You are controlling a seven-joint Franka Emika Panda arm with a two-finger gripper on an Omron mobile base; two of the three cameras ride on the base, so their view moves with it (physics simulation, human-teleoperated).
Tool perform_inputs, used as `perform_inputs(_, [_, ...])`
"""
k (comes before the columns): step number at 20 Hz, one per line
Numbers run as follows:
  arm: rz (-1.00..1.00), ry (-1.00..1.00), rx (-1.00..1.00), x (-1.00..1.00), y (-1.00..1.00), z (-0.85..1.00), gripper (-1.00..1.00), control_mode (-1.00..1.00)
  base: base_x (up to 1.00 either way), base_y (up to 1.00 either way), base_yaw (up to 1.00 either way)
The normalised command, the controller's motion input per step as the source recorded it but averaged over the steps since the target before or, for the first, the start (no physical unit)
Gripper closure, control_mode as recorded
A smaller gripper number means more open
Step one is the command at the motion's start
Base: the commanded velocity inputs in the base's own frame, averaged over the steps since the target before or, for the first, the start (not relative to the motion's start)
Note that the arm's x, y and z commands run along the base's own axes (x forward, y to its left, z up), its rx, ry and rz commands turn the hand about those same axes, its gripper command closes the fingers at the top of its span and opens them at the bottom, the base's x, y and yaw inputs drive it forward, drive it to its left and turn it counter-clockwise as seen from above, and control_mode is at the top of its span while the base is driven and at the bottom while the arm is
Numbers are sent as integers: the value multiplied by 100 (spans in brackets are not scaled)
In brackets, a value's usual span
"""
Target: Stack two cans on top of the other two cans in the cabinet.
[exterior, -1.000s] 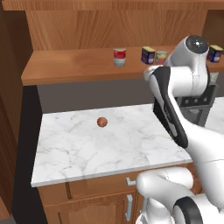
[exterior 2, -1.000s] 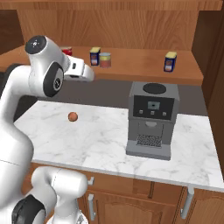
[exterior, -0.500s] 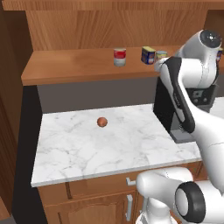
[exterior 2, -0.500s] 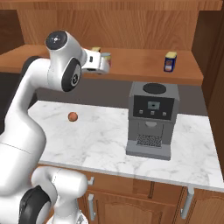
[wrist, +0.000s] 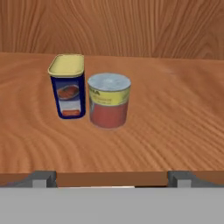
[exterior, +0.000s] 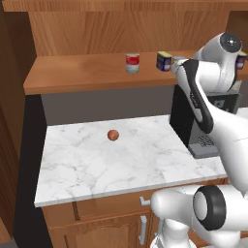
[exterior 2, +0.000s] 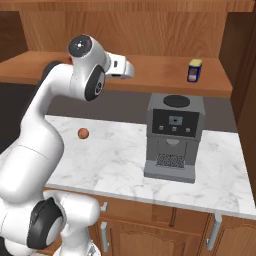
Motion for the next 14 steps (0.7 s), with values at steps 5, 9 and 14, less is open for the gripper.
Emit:
perform_inputs(5, [3, -1, 2, 34, -3, 2, -100, -100, 0, 0, 0])
perform_inputs(9, [7, 0, 5, 21, -1, 0, -100, -100, 0, 0, 0])
perform_inputs(14, [7, -5, 0, 21, 0, -2, -100, -100, 0, 0, 0])
